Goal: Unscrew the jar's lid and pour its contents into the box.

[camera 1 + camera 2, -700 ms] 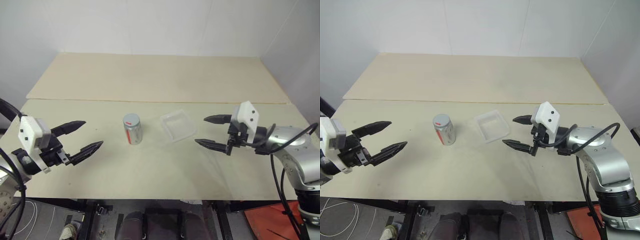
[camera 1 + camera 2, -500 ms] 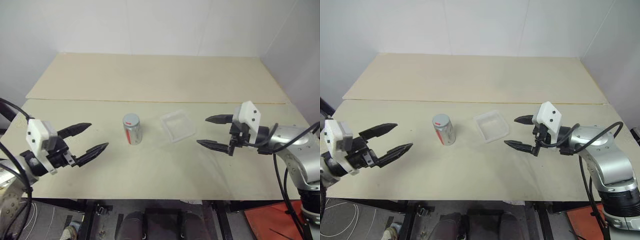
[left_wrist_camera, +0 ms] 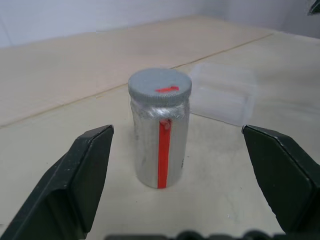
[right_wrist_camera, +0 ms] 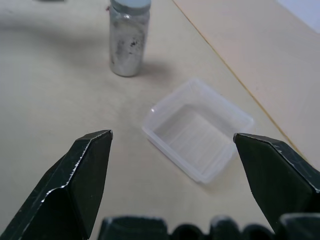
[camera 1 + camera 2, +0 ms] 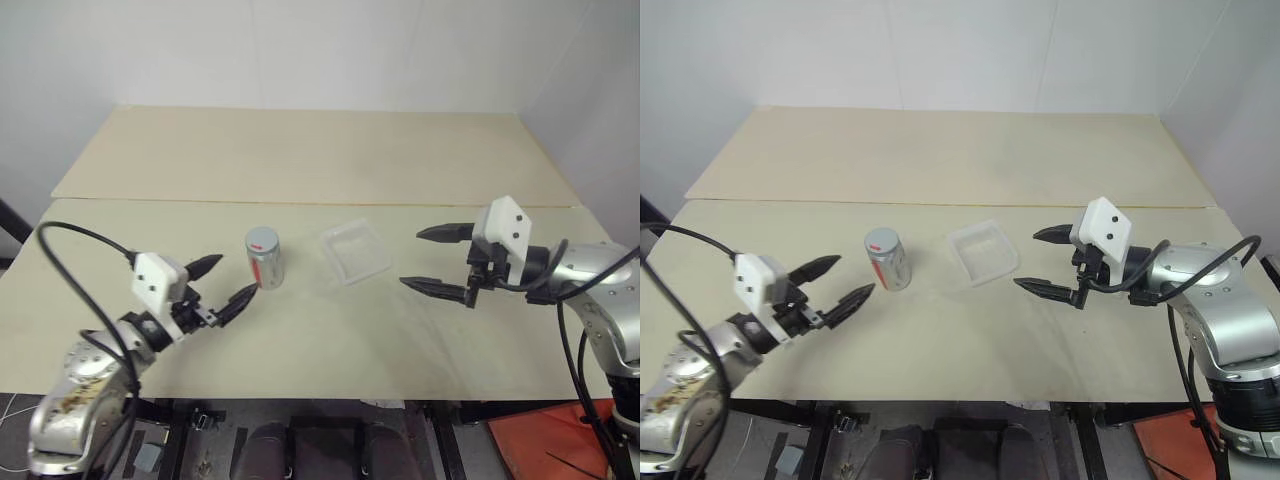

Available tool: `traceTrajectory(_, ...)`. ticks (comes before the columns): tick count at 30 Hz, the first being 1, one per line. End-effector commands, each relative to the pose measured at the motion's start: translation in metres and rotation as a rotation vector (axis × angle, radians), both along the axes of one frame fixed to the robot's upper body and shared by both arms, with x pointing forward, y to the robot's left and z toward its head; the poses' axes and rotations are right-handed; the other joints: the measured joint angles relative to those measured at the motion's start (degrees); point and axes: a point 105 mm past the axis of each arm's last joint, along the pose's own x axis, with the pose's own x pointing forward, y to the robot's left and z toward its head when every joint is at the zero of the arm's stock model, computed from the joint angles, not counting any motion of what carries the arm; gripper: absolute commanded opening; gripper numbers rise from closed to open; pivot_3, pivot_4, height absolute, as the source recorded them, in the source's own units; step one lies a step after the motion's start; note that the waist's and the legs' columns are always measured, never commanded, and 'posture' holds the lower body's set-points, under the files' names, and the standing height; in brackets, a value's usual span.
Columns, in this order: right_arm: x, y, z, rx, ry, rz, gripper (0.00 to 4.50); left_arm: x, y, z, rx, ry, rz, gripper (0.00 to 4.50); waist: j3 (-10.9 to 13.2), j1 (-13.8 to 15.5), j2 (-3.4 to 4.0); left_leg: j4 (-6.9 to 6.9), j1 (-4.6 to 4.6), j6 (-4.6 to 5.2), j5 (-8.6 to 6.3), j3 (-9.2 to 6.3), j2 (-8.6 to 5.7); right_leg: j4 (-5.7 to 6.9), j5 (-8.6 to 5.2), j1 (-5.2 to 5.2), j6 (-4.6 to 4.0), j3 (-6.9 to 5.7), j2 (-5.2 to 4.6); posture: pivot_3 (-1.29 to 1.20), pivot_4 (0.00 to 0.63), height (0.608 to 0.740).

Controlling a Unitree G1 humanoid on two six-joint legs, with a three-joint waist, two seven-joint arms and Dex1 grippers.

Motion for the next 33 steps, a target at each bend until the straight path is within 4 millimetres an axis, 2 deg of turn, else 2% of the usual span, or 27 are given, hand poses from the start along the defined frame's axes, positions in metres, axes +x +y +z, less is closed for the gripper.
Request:
traceTrajectory(1,-0.004,0.002,0.017,0.012,-0.071,0.007,4.5,0.017,-0.005,0.006,0.001,-0.071,0.091,4.47,0.0,0.1,0.0,0.0,0.02,0.0,0.0,-0.01,0.0,0.02,0.0,0.02,0.0,0.0,0.0,0.0,0.15,0.74)
traceTrajectory(6,-0.008,0.005,0.018,0.007,-0.068,0.01,4.5,0.039,-0.011,-0.006,0.014,-0.106,0.179,4.47,0.0,0.1,-0.01,0.03,0.04,0.0,0.01,-0.01,-0.05,0.03,0.01,0.05,0.0,0.01,-0.01,0.0,0.15,0.74)
traceTrajectory(16,-0.011,0.005,0.024,0.0,-0.092,-0.007,4.5,0.057,-0.032,-0.018,-0.009,-0.121,0.14,4.47,0.0,0.1,0.0,0.03,0.0,0.02,0.0,-0.02,-0.03,0.02,0.01,0.02,0.0,-0.02,-0.03,0.0,0.15,0.74)
traceTrajectory(26,-0.013,0.004,0.027,-0.001,-0.108,-0.011,4.5,0.076,-0.036,-0.023,-0.007,-0.14,0.206,4.47,0.0,0.1,-0.01,0.03,-0.02,0.03,0.0,-0.03,-0.04,0.0,0.02,0.03,0.01,-0.03,-0.04,0.0,0.15,0.74)
traceTrajectory(29,-0.013,0.003,0.027,-0.003,-0.111,-0.012,4.5,0.076,-0.04,-0.026,-0.008,-0.134,0.206,3.89,0.0,0.1,-0.01,0.03,-0.02,0.03,0.0,-0.03,-0.03,0.01,0.02,0.02,0.01,-0.03,-0.04,0.0,0.15,0.74)
traceTrajectory(33,-0.014,0.004,0.028,-0.004,-0.116,-0.01,4.5,0.076,-0.043,-0.025,-0.018,-0.136,0.202,2.57,0.0,0.1,-0.01,0.03,-0.02,0.03,0.0,-0.03,-0.04,0.01,0.02,0.02,0.01,-0.03,-0.04,0.0,0.15,0.74)
